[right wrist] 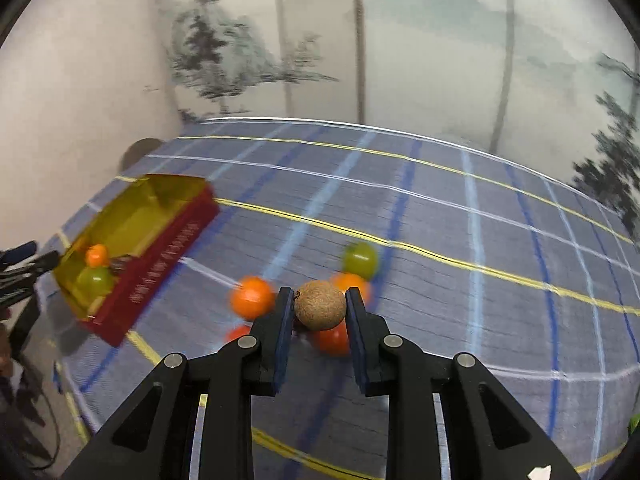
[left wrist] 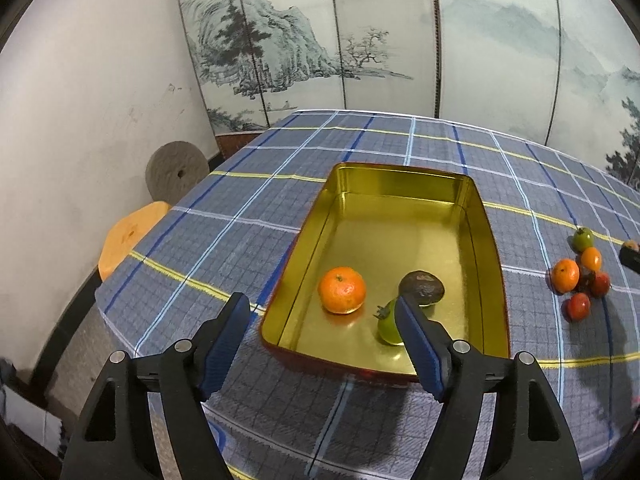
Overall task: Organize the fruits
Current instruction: 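Carry the kiwi over the tin with the right gripper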
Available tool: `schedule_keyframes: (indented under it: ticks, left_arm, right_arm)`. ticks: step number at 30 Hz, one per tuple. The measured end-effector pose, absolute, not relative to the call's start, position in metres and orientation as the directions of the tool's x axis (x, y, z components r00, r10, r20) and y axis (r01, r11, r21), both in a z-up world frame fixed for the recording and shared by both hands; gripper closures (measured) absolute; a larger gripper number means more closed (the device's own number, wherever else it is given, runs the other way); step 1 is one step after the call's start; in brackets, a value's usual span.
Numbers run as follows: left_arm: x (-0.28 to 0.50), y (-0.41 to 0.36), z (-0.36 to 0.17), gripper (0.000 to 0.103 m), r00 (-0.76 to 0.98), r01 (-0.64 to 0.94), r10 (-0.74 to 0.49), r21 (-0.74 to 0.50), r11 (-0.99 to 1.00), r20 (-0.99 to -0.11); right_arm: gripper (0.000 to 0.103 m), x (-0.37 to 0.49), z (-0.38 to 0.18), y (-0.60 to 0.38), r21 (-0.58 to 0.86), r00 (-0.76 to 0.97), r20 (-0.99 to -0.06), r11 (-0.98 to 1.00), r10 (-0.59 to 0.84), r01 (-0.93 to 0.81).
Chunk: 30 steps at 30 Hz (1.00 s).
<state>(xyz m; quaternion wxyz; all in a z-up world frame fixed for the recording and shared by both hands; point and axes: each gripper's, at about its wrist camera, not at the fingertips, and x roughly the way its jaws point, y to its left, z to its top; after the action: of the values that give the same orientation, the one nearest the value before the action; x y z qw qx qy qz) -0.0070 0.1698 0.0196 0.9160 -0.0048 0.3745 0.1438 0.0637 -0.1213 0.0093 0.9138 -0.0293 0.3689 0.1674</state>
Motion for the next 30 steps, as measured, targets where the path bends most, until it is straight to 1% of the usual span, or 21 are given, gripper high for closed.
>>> schedule_keyframes:
  ticks: [8, 13, 21, 30]
  left_arm:
    - [-0.015, 0.195, 0.017, 0.027, 0.655, -0.327, 0.276, 0.066, 0.943, -0.704]
    - [-0.022, 0.212, 0.016, 0.027, 0.64, -0.369, 0.289, 0.045, 0.928, -0.712]
    - [-0.031, 0.234, 0.012, 0.027, 0.62, -0.413, 0.309, 0.035, 0.91, -0.721]
    - [-0.037, 0.241, 0.005, 0.027, 0.615, -0.419, 0.301, 0.022, 0.908, -0.729]
  right_arm:
    - [0.079, 0.059, 0.019, -0.039, 0.077, 0.603, -0.678, 0.856, 0.421, -0.511]
    - [0.079, 0.056, 0.017, 0.008, 0.08, 0.546, -0.687, 0.796, 0.479, -0.599]
    - [0.079, 0.055, 0.004, 0.062, 0.072, 0.472, -0.72, 0.731, 0.509, -0.679]
    - [0.079, 0.051, -0.012, 0.094, 0.03, 0.437, -0.752, 0.689, 0.493, -0.724]
